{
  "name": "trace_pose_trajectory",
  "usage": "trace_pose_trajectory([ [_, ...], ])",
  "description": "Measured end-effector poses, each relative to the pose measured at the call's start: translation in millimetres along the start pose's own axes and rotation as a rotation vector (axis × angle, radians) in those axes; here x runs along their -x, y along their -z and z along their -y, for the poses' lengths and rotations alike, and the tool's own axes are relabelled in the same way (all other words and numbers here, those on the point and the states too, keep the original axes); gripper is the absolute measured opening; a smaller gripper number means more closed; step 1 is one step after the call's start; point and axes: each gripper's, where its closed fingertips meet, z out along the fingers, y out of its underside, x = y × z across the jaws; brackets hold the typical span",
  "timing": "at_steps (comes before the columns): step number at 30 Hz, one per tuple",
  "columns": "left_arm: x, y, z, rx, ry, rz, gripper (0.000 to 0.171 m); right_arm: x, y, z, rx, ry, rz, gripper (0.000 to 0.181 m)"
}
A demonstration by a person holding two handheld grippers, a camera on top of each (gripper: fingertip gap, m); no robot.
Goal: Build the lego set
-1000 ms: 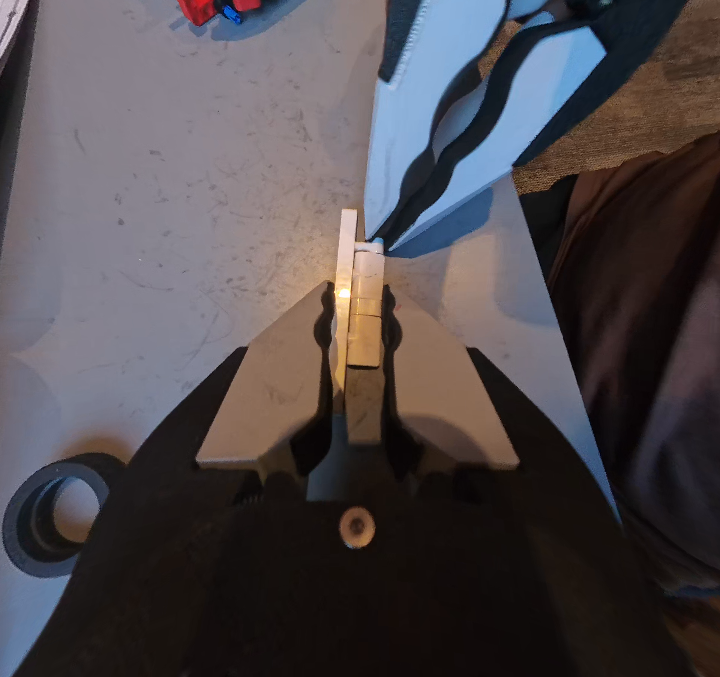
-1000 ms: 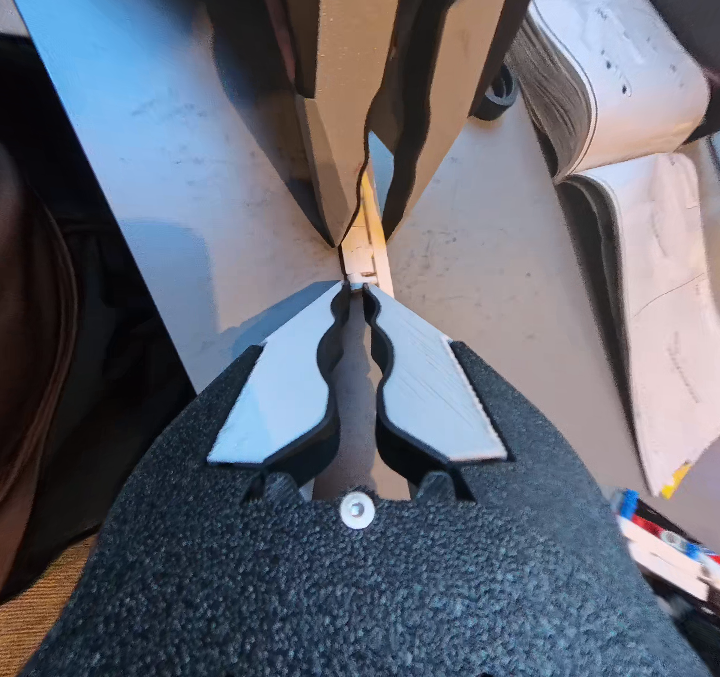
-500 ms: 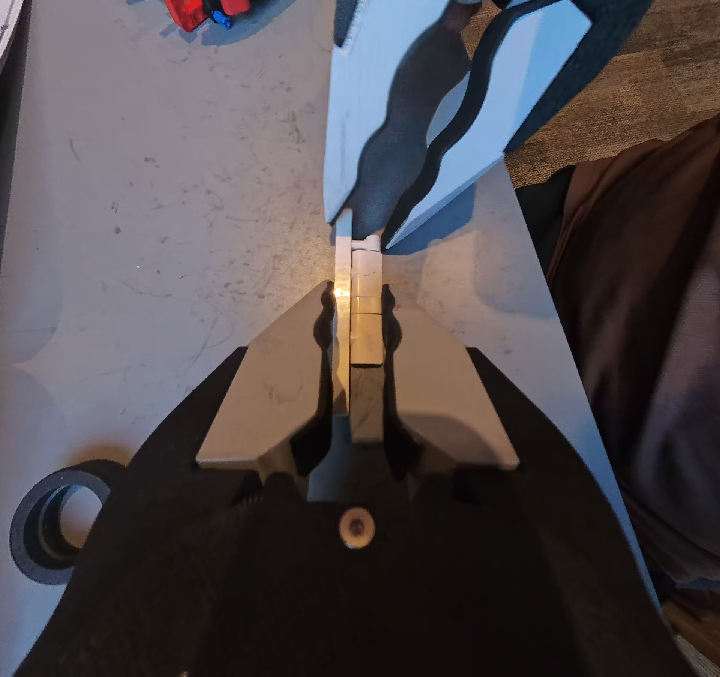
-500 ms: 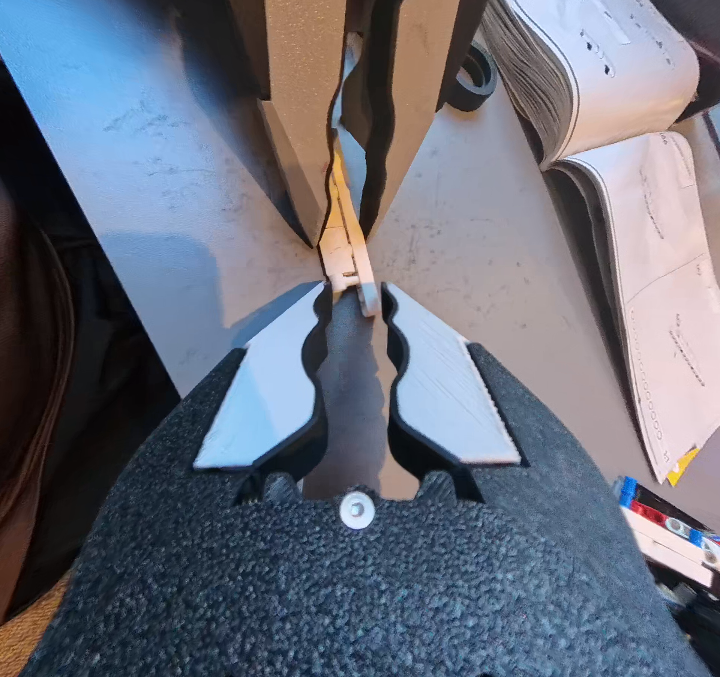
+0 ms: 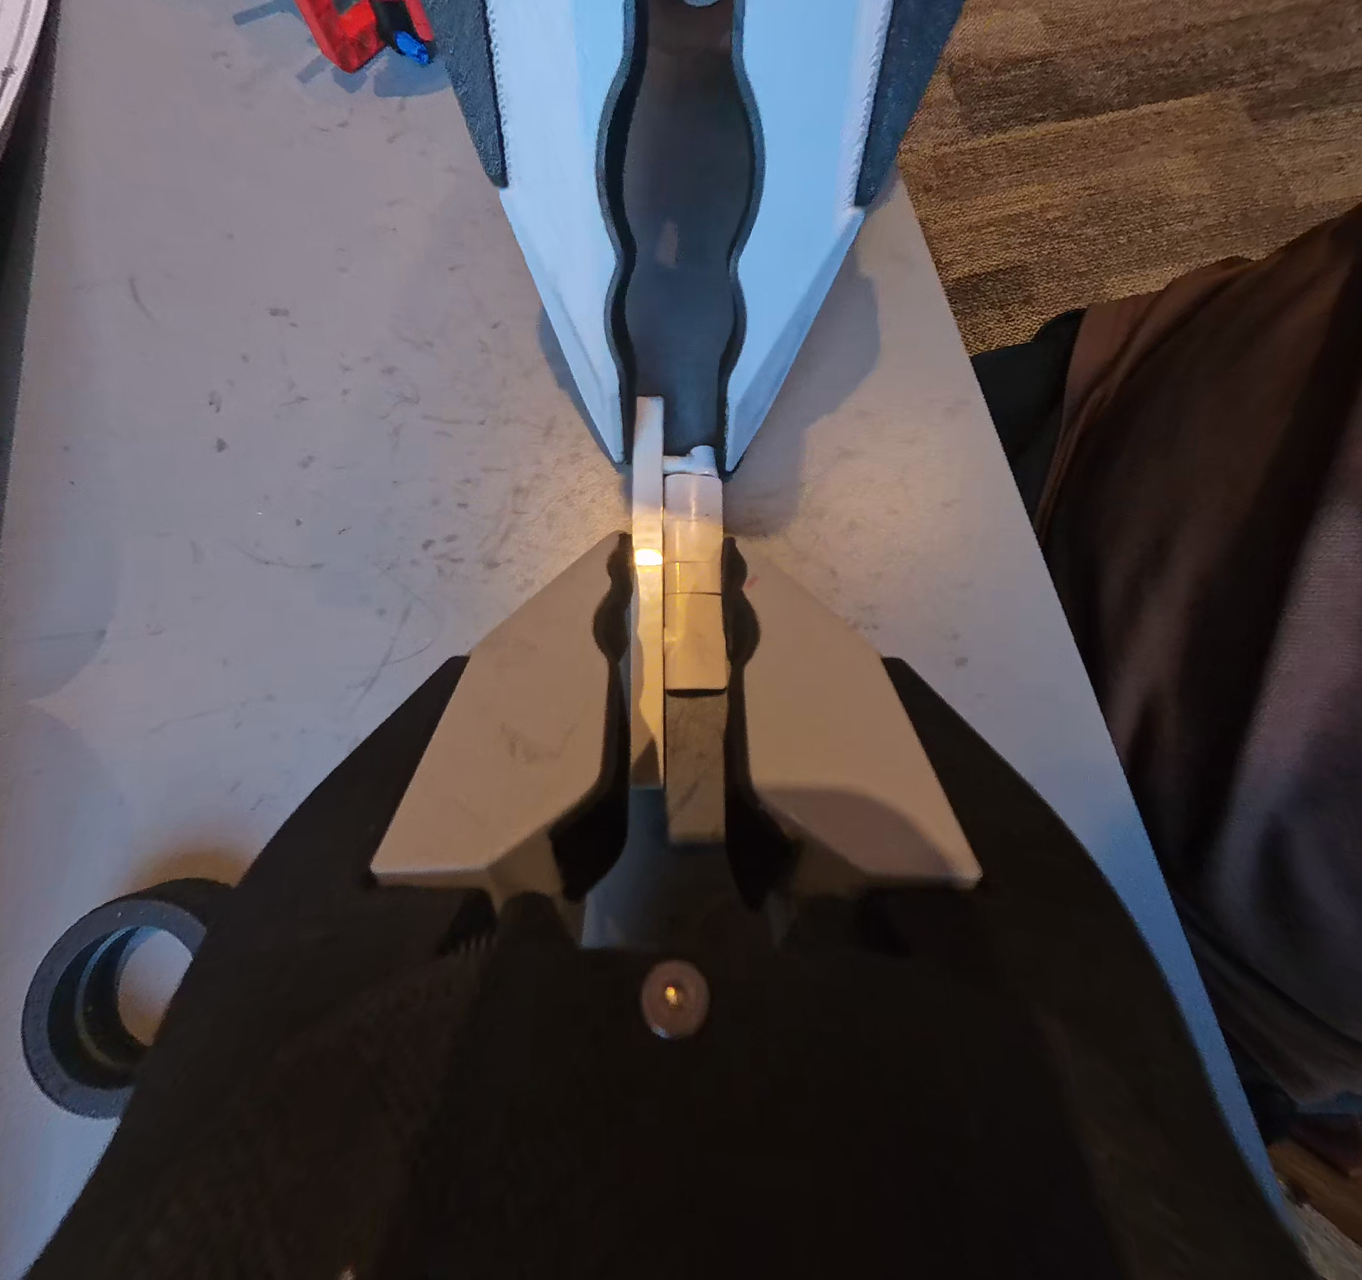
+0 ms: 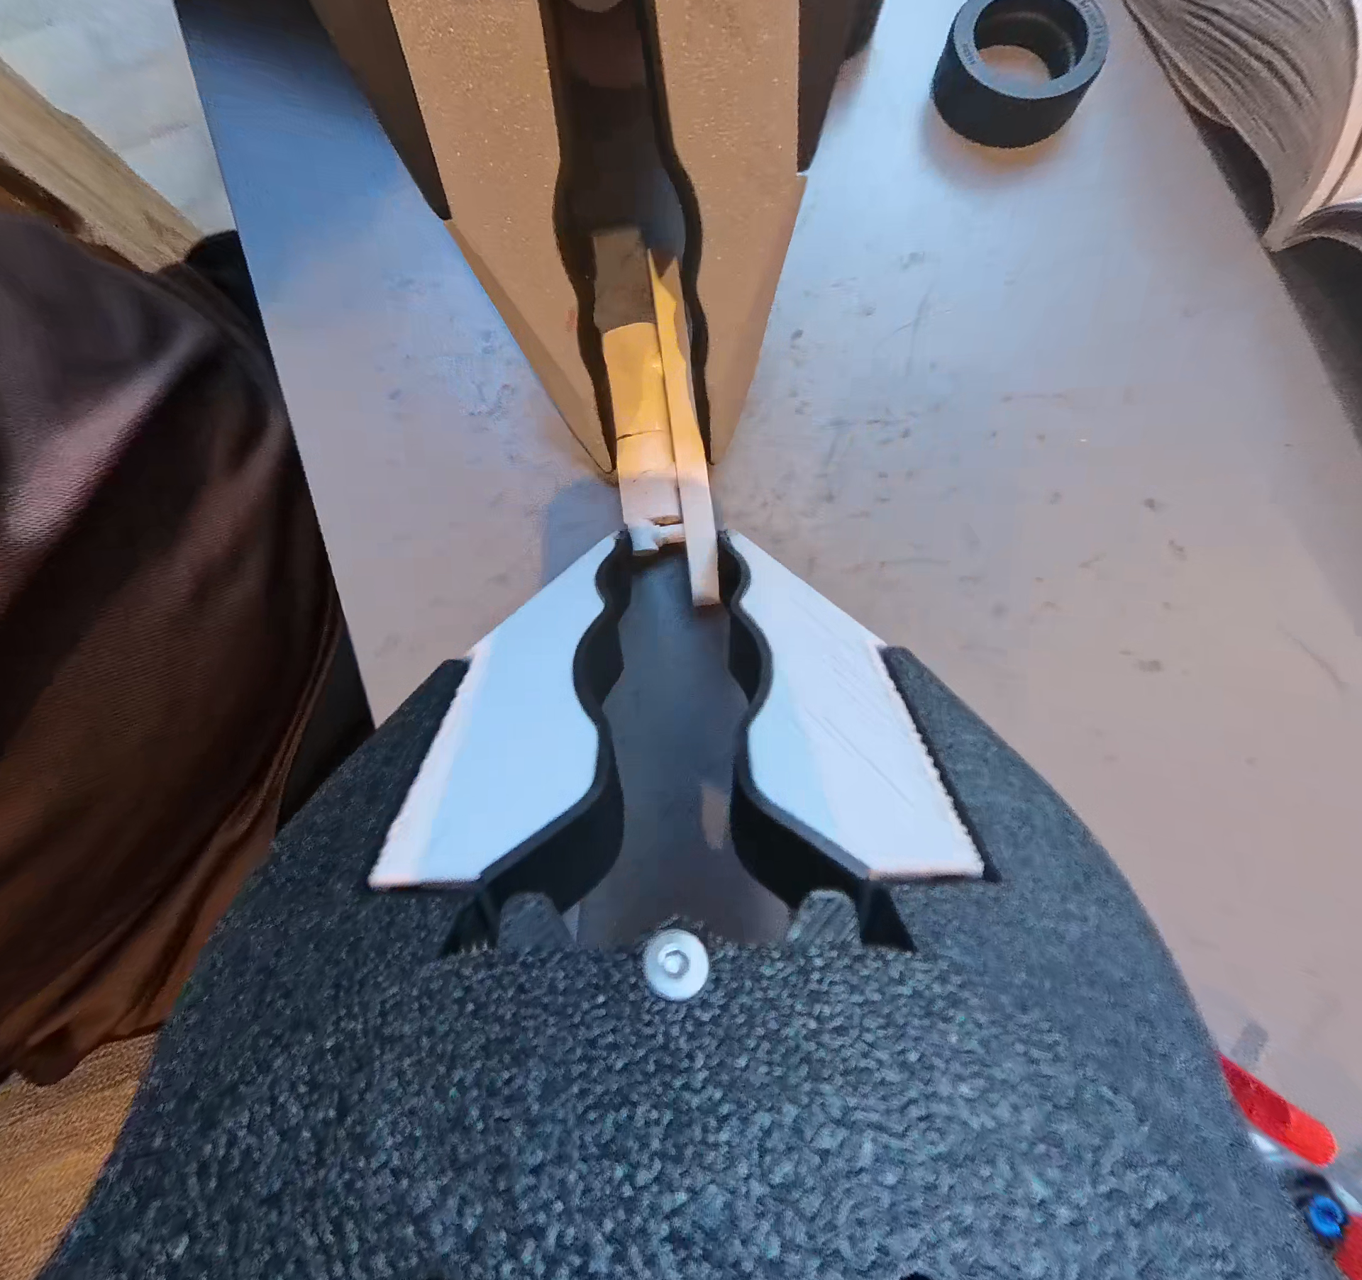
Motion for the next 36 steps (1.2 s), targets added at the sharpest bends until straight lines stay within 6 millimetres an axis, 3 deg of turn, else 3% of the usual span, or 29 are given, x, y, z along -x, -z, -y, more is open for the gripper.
trace_pose_trajectory([
  [16,-0.3,0.5,-0.4,-0.041,0.040,-0.009,0.021,1.7,0.0,-0.1,0.094,0.068,0.137,0.020],
  [22,1.0,1.4,-1.1,-0.042,0.060,0.027,0.021,-1.0,-2.6,3.1,0.065,0.039,0.082,0.021],
  [36,0.7,1.7,-1.1,-0.052,0.094,0.001,0.021,3.1,0.2,6.1,0.169,-0.119,0.303,0.020],
])
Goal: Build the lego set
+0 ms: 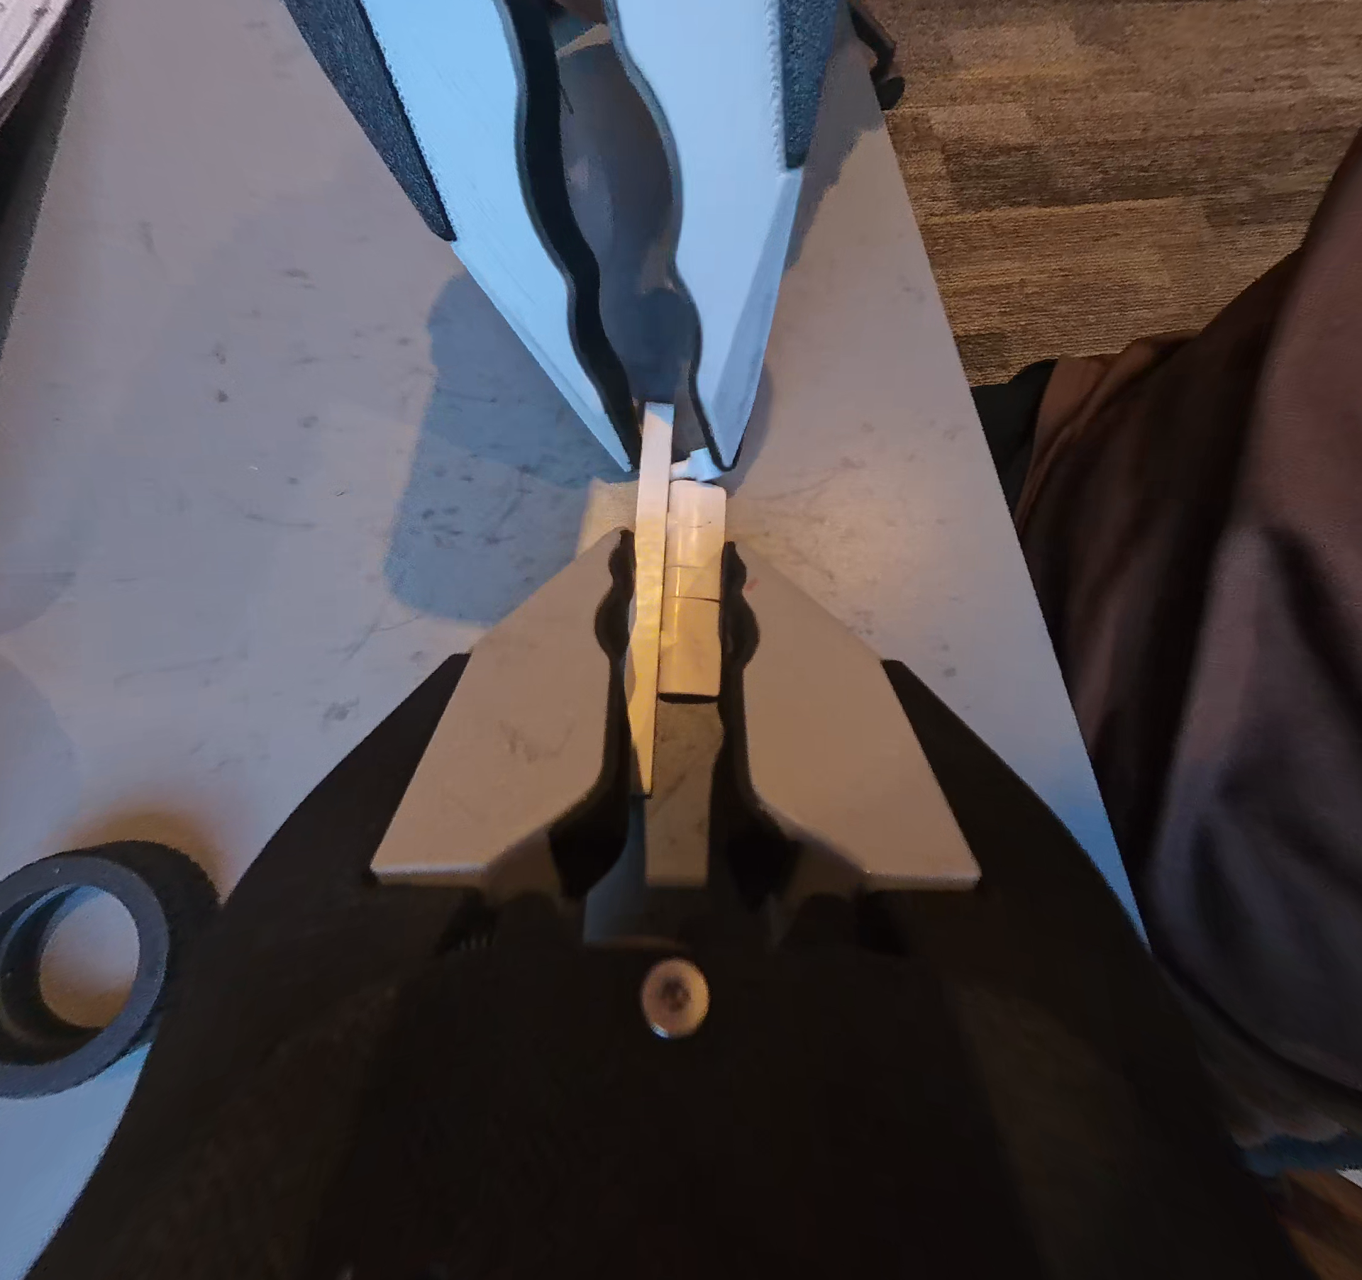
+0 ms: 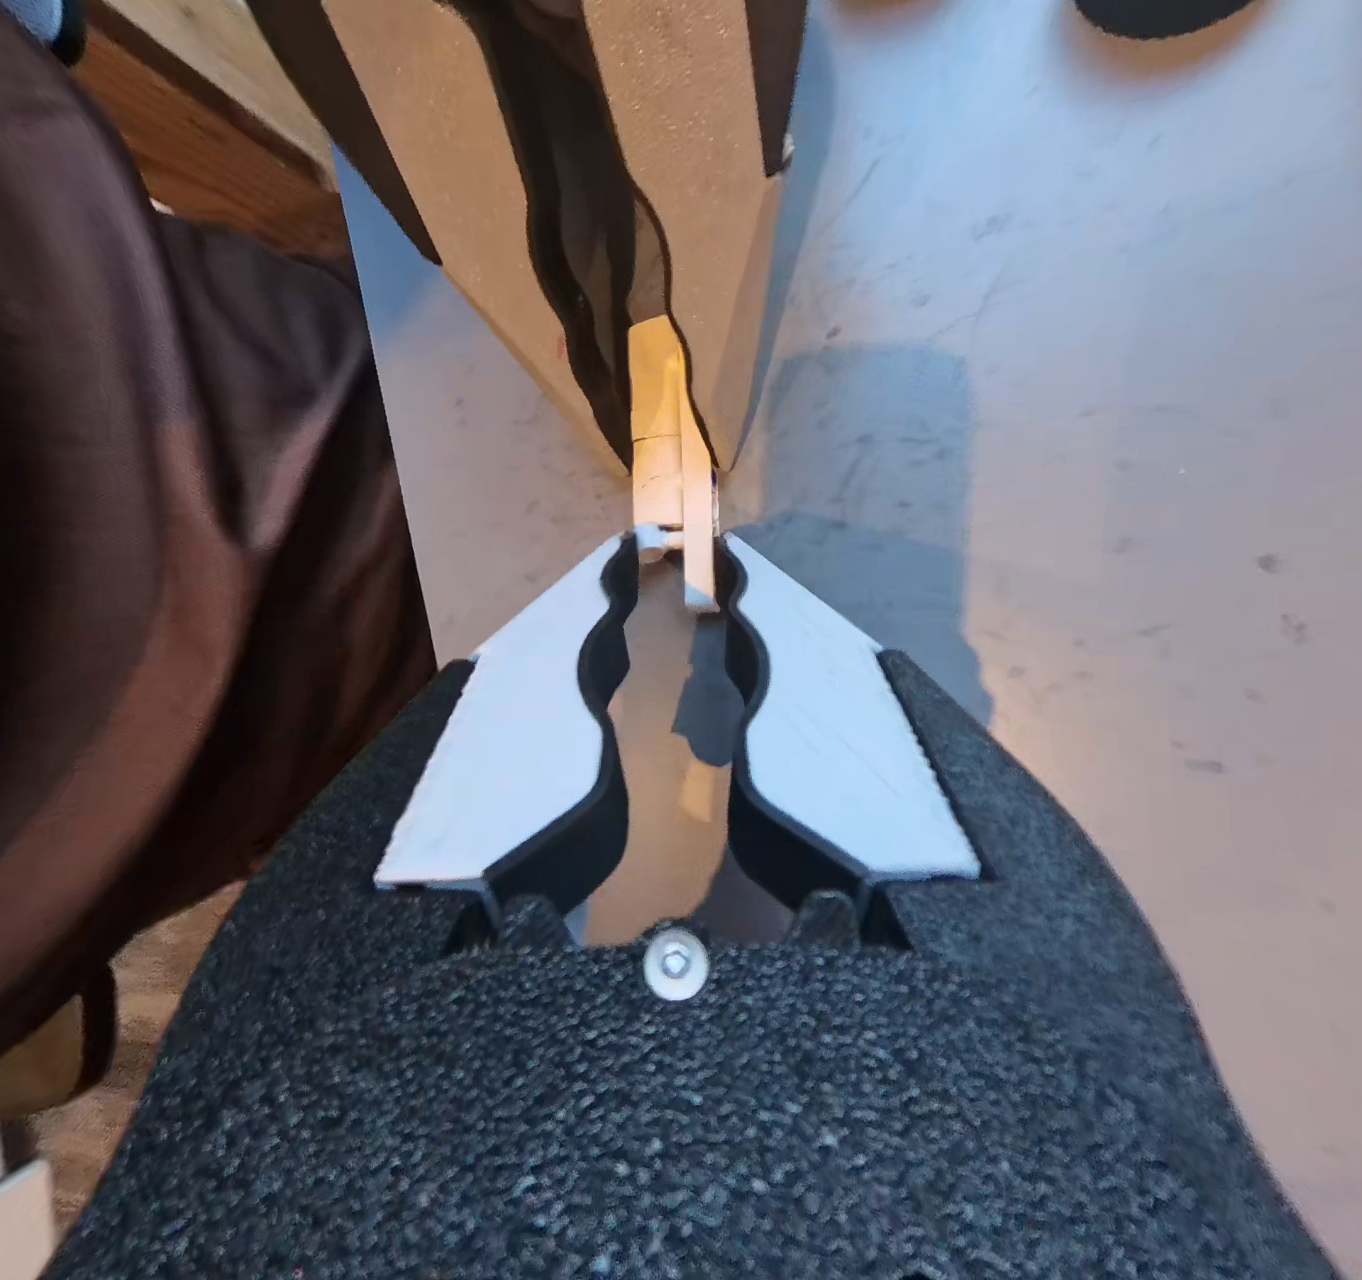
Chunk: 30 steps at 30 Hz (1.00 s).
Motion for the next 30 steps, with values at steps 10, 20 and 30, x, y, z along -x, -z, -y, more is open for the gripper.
trace_pose_trajectory([
  [10,1.1,0.3,-0.3,-0.002,0.006,0.013,0.021,-3.8,-1.8,-0.5,-0.180,0.112,-0.295,0.023],
  [20,2.1,-0.7,1.0,-0.008,0.015,0.020,0.022,-0.4,2.9,-1.7,-0.154,0.372,-0.676,0.013],
  [30,2.4,-0.4,1.2,-0.009,0.026,0.010,0.022,1.0,0.4,-2.7,-0.169,0.324,-0.589,0.006],
])
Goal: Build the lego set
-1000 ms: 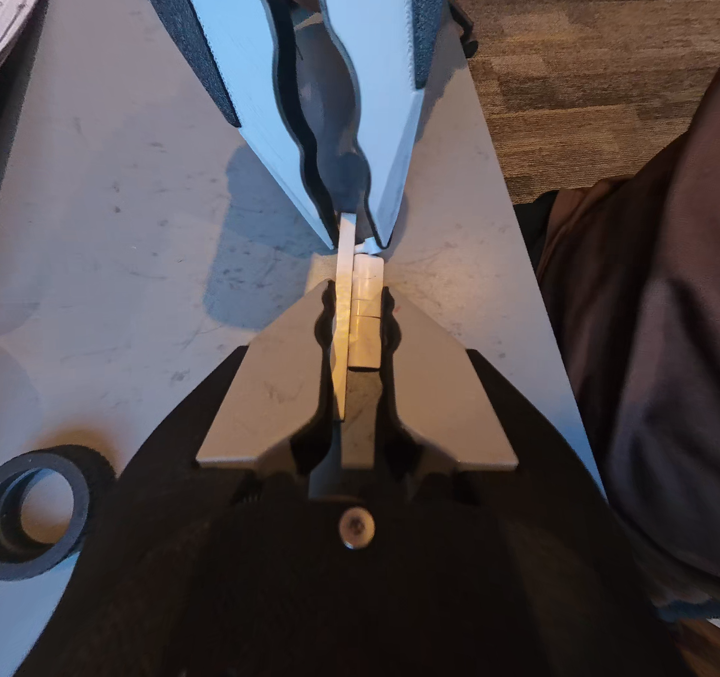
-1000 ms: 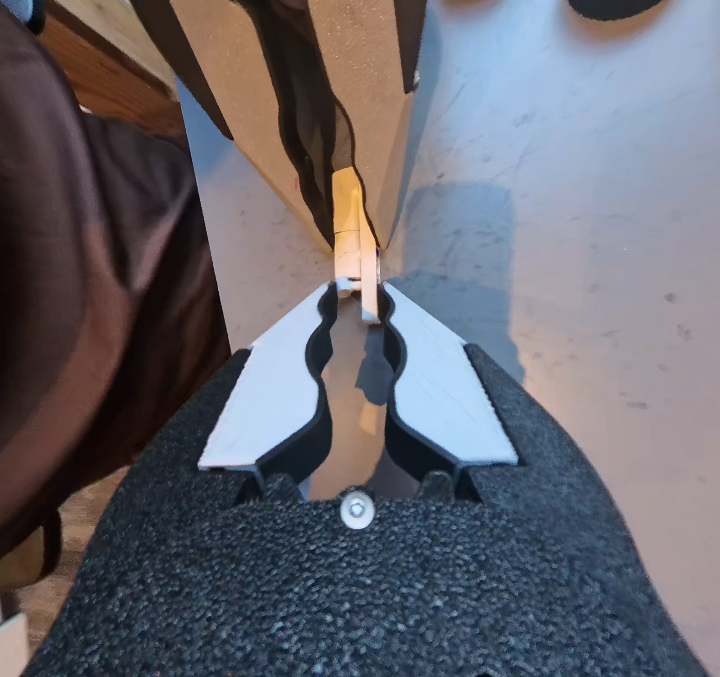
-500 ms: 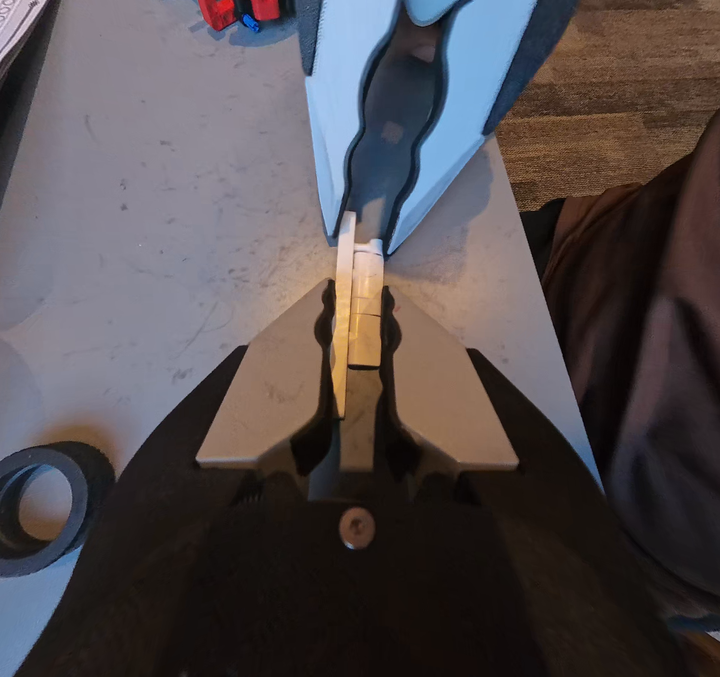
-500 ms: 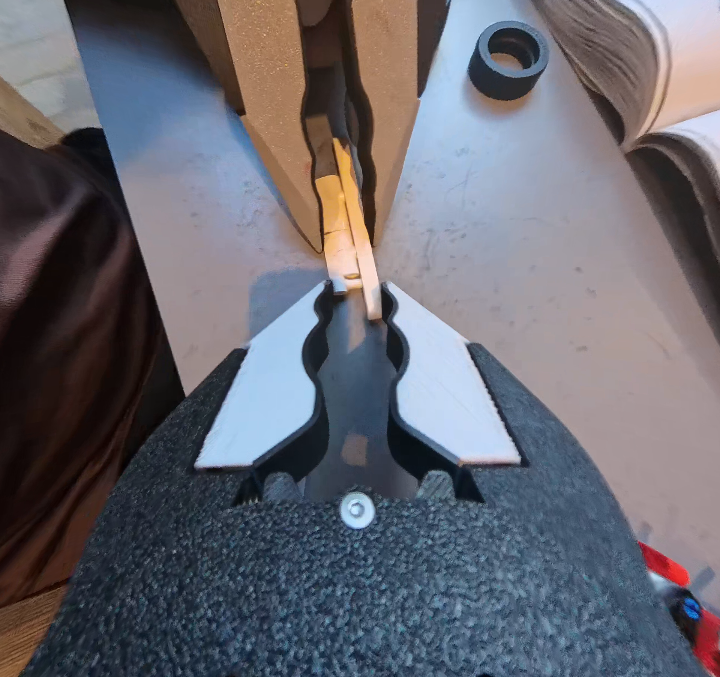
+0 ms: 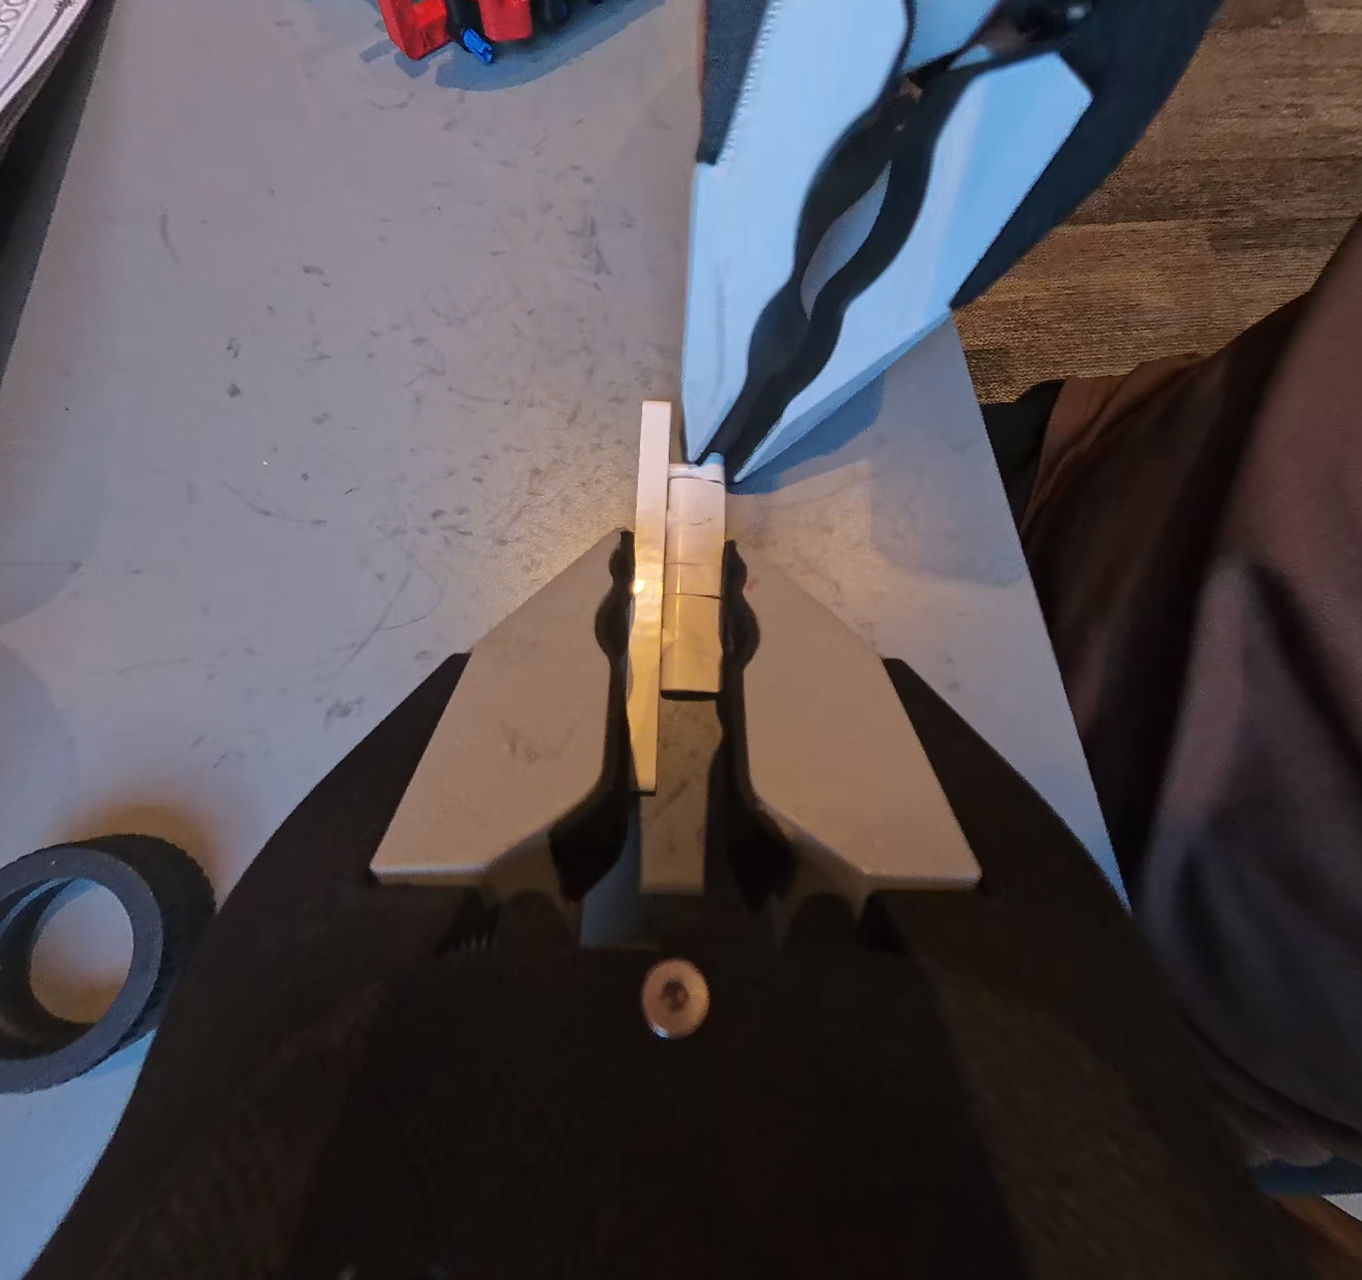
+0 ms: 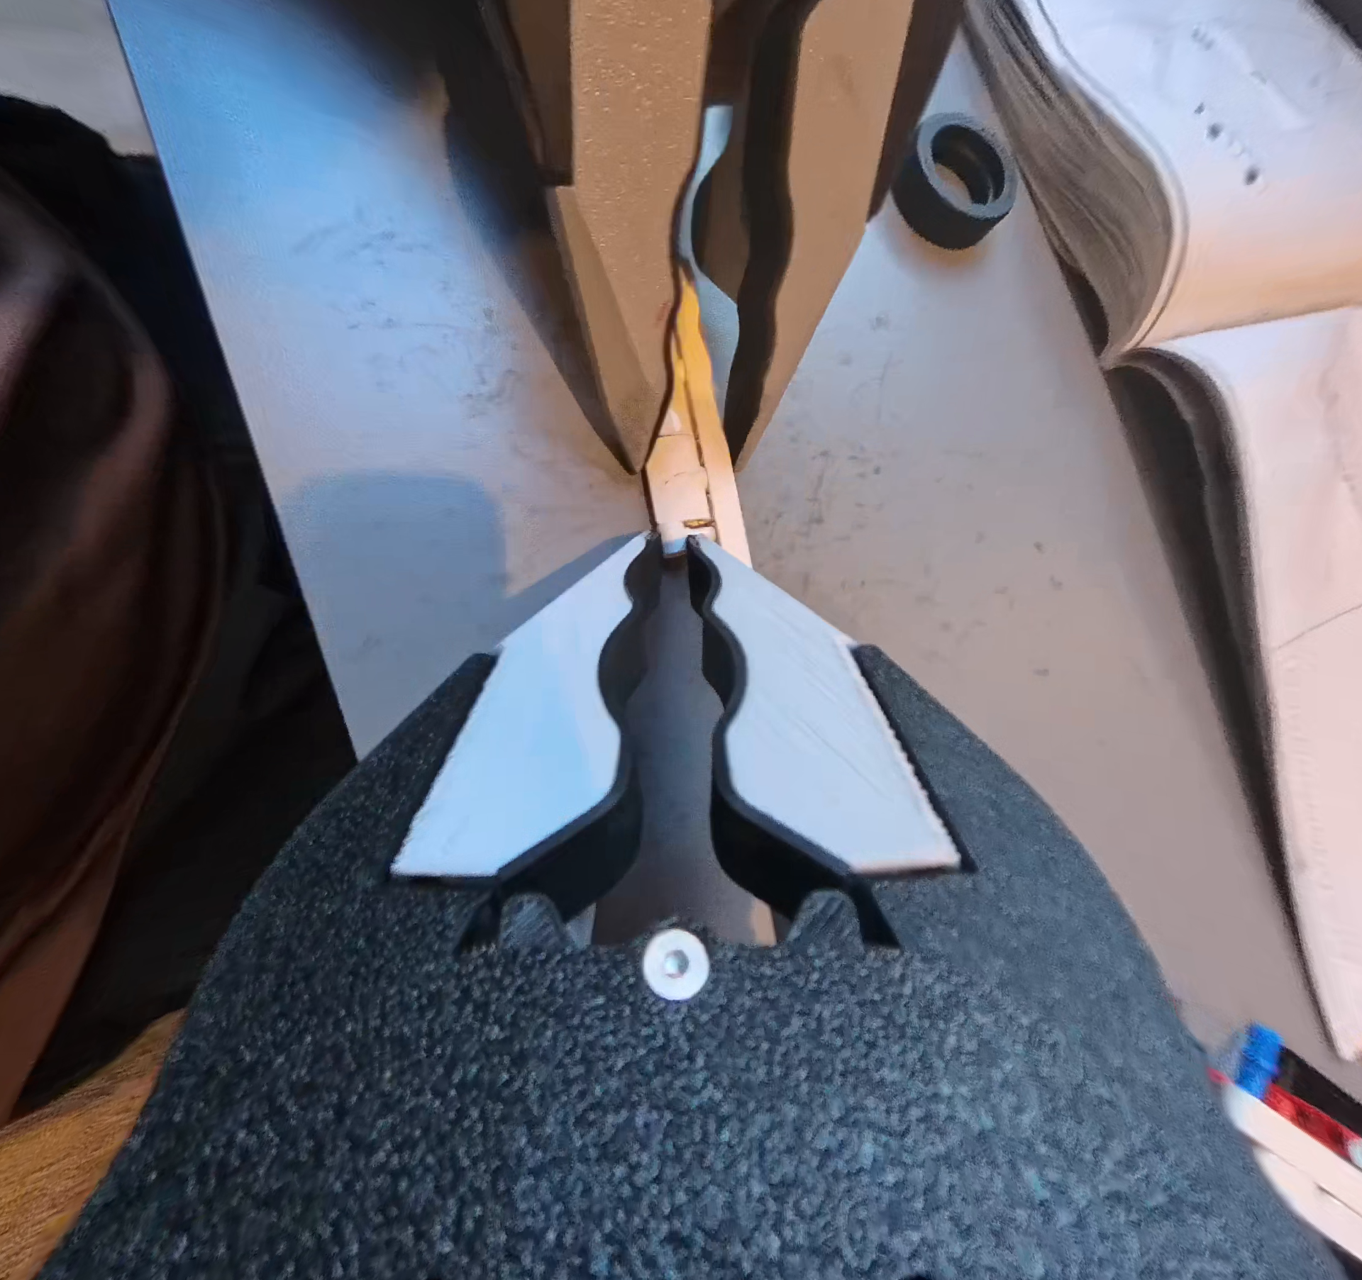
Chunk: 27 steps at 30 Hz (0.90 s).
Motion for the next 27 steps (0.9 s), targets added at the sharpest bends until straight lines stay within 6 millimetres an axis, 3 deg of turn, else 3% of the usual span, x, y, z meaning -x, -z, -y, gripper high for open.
trace_pose_trajectory([
  [5,-0.2,0.4,0.4,-0.003,0.023,-0.021,0.022,-1.5,0.9,0.6,-0.001,0.120,-0.141,0.006],
  [12,-0.5,0.8,0.9,-0.005,0.046,-0.053,0.022,-2.6,-0.1,-0.5,0.011,0.106,-0.083,0.006],
  [15,-1.5,1.2,0.5,-0.002,0.029,-0.071,0.022,-1.9,0.0,0.2,0.032,0.215,-0.132,0.005],
  [16,-1.5,1.2,0.6,-0.001,0.022,-0.071,0.022,-1.7,-0.1,0.1,0.029,0.213,-0.115,0.005],
  [19,-1.5,1.1,0.9,-0.001,0.031,-0.080,0.022,-1.0,-0.1,-0.2,0.009,-0.006,0.035,0.006],
  [24,-2.3,1.2,2.6,0.001,0.093,-0.116,0.022,-0.3,0.7,-0.2,0.005,0.123,-0.036,0.006],
  [27,-1.7,0.7,3.4,-0.003,0.122,-0.096,0.022,-0.5,1.3,-0.9,0.007,0.014,-0.022,0.006],
])
